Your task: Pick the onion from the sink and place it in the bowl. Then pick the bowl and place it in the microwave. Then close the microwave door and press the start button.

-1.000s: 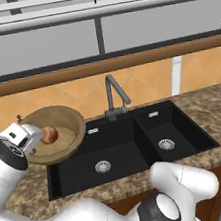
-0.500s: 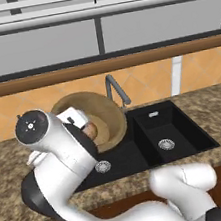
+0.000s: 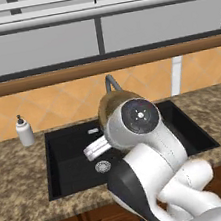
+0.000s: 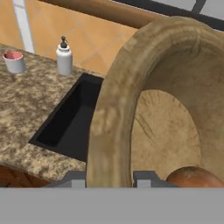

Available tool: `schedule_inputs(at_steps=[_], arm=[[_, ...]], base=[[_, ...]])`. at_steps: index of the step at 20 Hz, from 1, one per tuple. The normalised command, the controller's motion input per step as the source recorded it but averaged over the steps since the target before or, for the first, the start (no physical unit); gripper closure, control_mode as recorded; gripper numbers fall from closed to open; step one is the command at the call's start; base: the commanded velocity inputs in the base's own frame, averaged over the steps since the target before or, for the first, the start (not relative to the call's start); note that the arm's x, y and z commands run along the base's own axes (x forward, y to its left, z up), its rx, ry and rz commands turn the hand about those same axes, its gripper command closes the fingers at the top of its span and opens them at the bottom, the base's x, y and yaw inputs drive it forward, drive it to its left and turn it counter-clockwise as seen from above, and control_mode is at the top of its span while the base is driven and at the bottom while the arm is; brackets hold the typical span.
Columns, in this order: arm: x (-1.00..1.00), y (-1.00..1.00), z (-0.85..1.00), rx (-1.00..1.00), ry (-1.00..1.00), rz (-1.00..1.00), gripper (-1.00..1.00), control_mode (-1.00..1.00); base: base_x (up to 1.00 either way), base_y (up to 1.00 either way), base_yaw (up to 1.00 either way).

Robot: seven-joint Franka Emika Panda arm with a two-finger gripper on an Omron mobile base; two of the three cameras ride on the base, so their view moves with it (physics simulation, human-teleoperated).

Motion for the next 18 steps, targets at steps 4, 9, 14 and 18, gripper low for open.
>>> schedule_inputs(at_steps=[4, 9, 14, 18], arm=[[-0.36, -1.00, 0.51, 0.02, 0.22, -0.03, 1.00, -1.00], [-0.10, -0.99, 0.05, -0.02, 0.41, -0.07, 1.00, -1.00], [-0.02, -0.61, 0.06, -0.28, 0.15, -0.06, 1.00, -1.00], [0.05, -0.01, 0.00, -0.24, 0.00, -0.04, 1.00, -1.00]], base=[[0.00, 0.00, 0.00], [0.00, 0.00, 0.00], [0.00, 0.00, 0.00], [0.00, 0.00, 0.00]])
